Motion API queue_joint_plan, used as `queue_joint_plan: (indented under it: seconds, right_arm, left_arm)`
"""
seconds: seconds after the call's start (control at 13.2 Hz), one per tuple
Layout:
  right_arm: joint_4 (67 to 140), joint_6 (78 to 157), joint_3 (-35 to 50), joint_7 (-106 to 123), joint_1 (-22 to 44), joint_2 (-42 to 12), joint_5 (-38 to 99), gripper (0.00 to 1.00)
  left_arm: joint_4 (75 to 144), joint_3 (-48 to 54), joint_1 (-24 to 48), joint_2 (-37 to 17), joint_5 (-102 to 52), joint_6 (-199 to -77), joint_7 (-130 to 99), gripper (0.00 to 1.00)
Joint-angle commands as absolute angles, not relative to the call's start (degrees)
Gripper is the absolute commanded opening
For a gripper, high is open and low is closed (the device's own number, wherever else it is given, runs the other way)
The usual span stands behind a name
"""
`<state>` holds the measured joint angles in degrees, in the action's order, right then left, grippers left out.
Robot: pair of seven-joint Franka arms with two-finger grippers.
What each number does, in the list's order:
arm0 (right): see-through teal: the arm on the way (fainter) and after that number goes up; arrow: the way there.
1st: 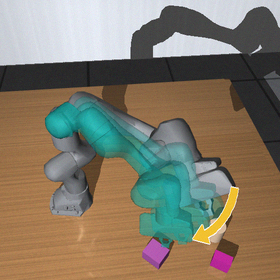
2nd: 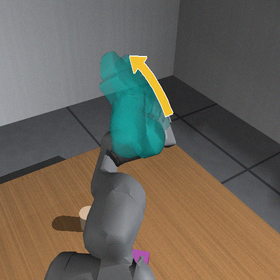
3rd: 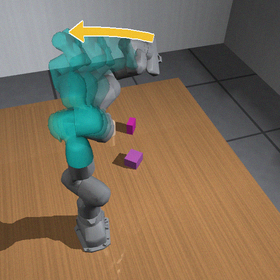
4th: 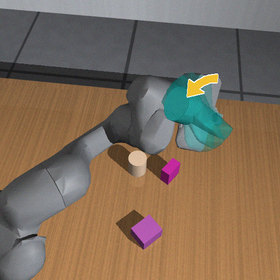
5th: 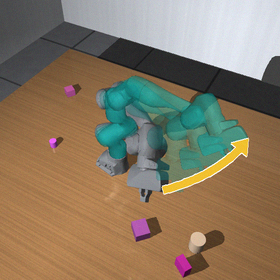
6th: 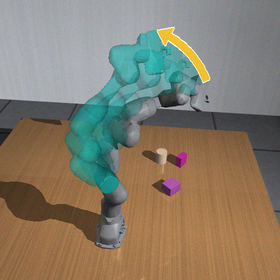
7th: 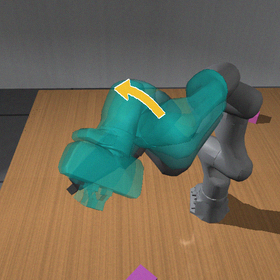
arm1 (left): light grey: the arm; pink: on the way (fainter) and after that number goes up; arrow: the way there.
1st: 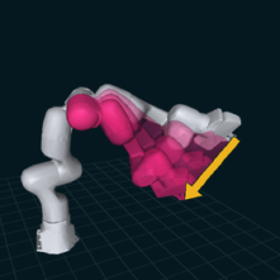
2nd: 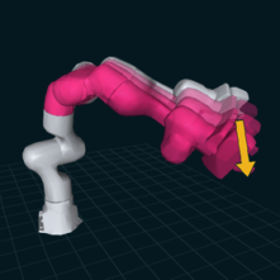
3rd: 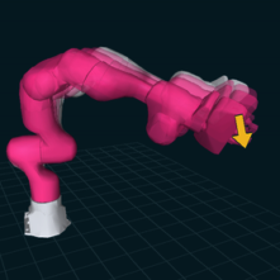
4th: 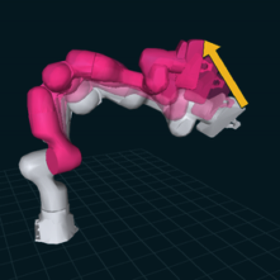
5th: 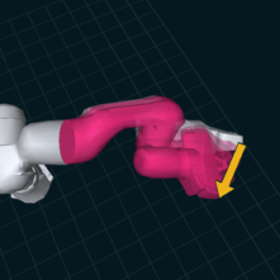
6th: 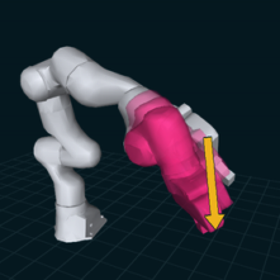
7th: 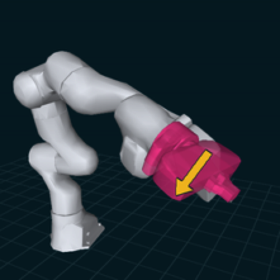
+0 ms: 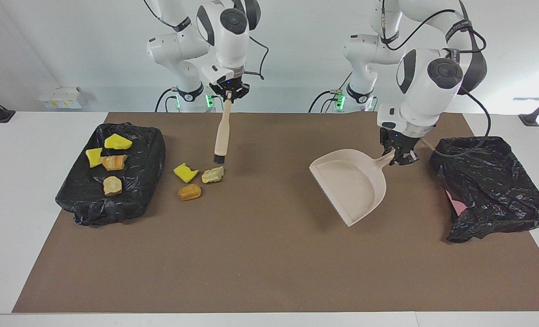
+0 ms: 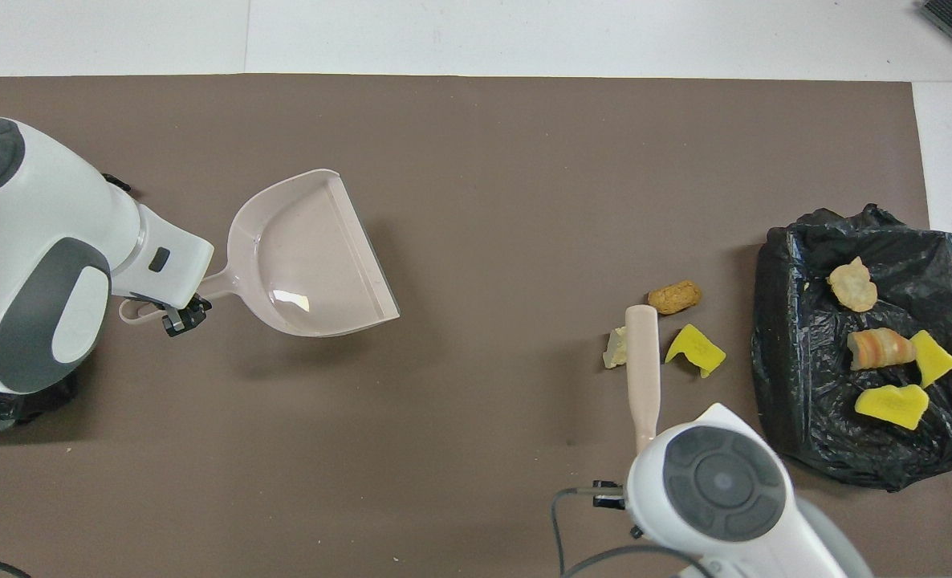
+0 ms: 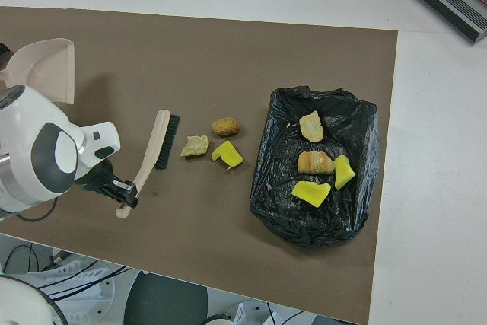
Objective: Sweep and dump trash in bin
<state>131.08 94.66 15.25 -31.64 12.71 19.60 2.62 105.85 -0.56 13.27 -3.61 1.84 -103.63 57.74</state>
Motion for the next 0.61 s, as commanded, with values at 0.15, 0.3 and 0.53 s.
queue_joint_plan:
  seconds: [0.15,0.3,0.53]
  right_arm:
    - [131.4,96.94,16.08,-19.61,0.8,15.66,-2.53,0.0]
    - [131.92,97.12,16.0,-19.43,-0.52,14.5,-4.91,0.0]
    - [132.19,97.91,16.08,-18.2,-2.63,13.19,-5.01,0.0]
  left_arm:
    - [109.77,-0.26,19.58,-3.86,6.31,-107.13,61.52,0.0]
    - [114.4,-0.35,24.32,-3.26,7.12,-111.34,61.0,0.0]
    - [117.59,-0.35,29.16,-2.37,8.6,-113.29,59.08,0.0]
